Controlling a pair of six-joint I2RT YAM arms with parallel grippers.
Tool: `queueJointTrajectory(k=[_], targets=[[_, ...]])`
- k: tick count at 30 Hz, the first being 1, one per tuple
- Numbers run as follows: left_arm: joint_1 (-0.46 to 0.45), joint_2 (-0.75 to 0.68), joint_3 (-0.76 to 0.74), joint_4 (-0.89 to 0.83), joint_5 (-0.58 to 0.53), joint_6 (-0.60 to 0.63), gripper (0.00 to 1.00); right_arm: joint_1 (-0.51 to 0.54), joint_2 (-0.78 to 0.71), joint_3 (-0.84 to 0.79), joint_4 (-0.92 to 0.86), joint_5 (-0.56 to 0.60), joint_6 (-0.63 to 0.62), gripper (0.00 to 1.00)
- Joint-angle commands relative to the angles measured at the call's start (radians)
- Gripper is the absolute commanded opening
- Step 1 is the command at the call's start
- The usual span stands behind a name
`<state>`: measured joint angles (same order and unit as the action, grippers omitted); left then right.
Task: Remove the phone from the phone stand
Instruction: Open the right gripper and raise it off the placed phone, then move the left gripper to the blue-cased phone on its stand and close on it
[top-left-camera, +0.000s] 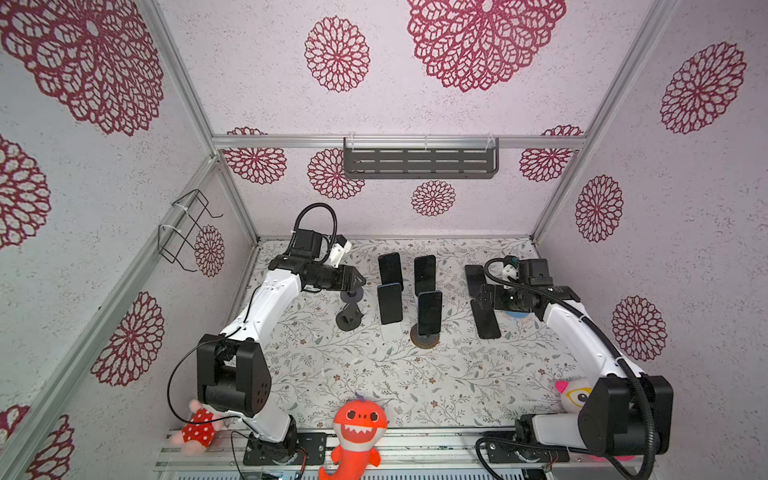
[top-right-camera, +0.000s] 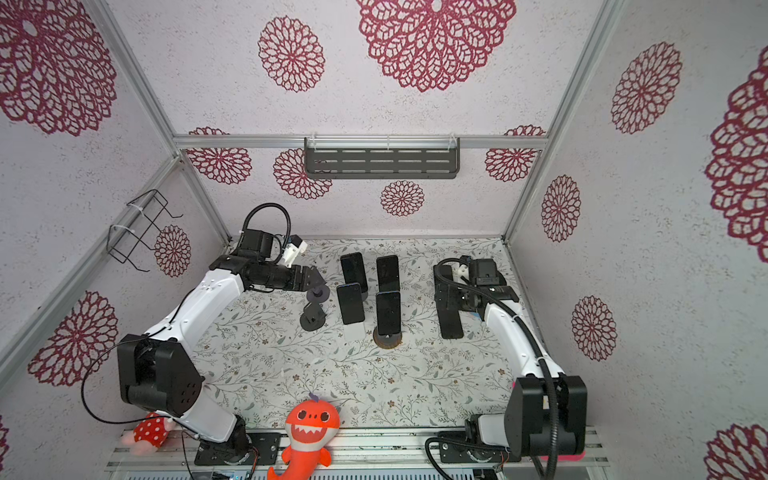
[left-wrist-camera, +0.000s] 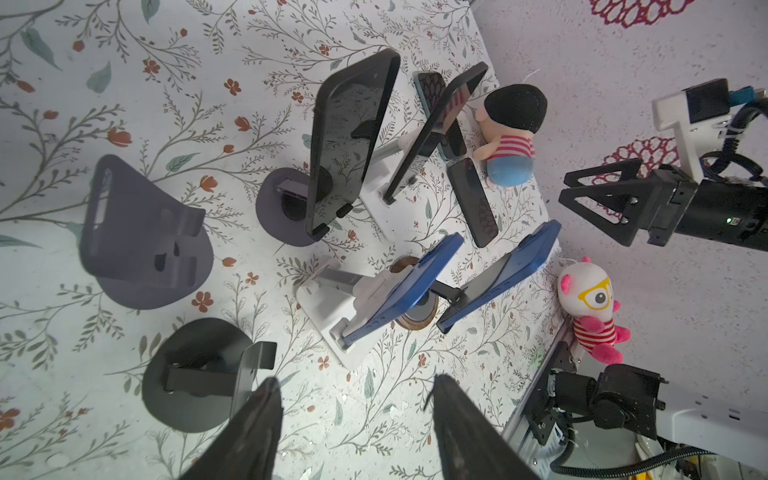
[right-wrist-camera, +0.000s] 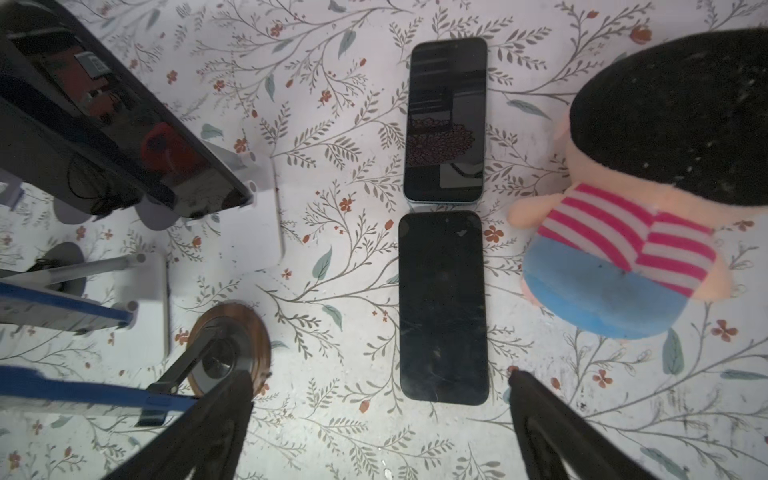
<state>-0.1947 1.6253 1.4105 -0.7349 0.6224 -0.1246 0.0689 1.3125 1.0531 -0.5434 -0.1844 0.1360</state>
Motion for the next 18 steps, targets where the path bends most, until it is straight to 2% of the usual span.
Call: queueJointTrajectory(k=[1,6,9,18], targets=[[-0.033,-0.051,0.001,0.031,0.046,0.084,0.63,-0.004,-0.089,0.001,-0.024,-0.056,0.038,0.99],[-0.074,-0.055,0.044,0.011,0.015,0.153,0.72,-0.003,-0.141,0.032,-0.086,-0.126,0.040,0.99],[-0.091,-0.032,0.048,0.074,0.038,0.152,0.75,-0.003,-0.164,0.034,-0.107,-0.142,0.042,0.99],[-0.155,0.100,0.113,0.066,0.032,0.203,0.75,-0.003,-0.205,-0.006,-0.135,-0.082,0.023,0.99]])
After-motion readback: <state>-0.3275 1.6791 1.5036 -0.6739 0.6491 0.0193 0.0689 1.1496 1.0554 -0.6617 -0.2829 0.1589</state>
